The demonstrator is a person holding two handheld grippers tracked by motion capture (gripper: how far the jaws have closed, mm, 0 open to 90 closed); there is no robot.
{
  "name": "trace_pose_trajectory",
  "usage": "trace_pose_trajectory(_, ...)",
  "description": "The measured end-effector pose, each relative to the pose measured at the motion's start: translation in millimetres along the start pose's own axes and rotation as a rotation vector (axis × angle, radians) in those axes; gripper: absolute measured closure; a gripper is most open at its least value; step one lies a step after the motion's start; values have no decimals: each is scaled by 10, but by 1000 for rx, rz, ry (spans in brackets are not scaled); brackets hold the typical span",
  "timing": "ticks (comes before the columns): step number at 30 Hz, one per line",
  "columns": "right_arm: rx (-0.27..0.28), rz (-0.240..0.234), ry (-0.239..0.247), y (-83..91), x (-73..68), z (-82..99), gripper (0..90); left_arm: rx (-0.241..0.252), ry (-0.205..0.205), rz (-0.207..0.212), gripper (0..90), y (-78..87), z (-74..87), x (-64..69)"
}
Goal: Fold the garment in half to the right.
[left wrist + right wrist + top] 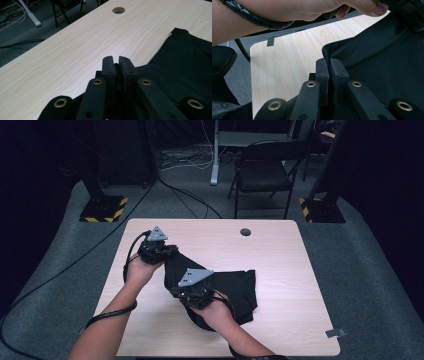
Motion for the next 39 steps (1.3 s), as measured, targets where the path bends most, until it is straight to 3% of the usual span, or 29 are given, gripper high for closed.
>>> trace_pose_trajectory(8, -19, -14, 26, 13, -9, -122, 856, -6, -15, 8, 830, 63, -82, -47)
trace_pose_trajectory(11, -8, -28, 29, 4, -39, -176, 857, -11, -16, 50, 830, 87, -96, -74)
trace_pose_trajectory(28, 42, -49, 40, -150, -111, -337, 856, -38, -25, 45, 830, 202, -151, -198)
trace_pose_trajectory(29, 57, -52, 37, -135, -99, -311, 856, -55, -62, 18, 830, 178, -161, -155)
trace_pose_trajectory(33, 121, -90, -34, -91, -43, -171, 856, -67, -88, 26, 830, 80, -198, -22)
trace_pose_trajectory(36, 121, -86, -47, -83, -21, -92, 856, -70, -87, 37, 830, 20, -212, 38)
trace_pose_trajectory(39, 114, -65, -61, -3, 6, -4, 856, -69, -57, 59, 830, -76, -234, 120)
Point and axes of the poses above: each handheld gripper's, and its own axes: y roughly backward along the jaws, z roughly out of its underside, x roughly to its right, the point moved 5 cm from there along -y, roughly forward along the jaws, and after that the axes turned 9 degrees about -z, right-handed, at the moved point
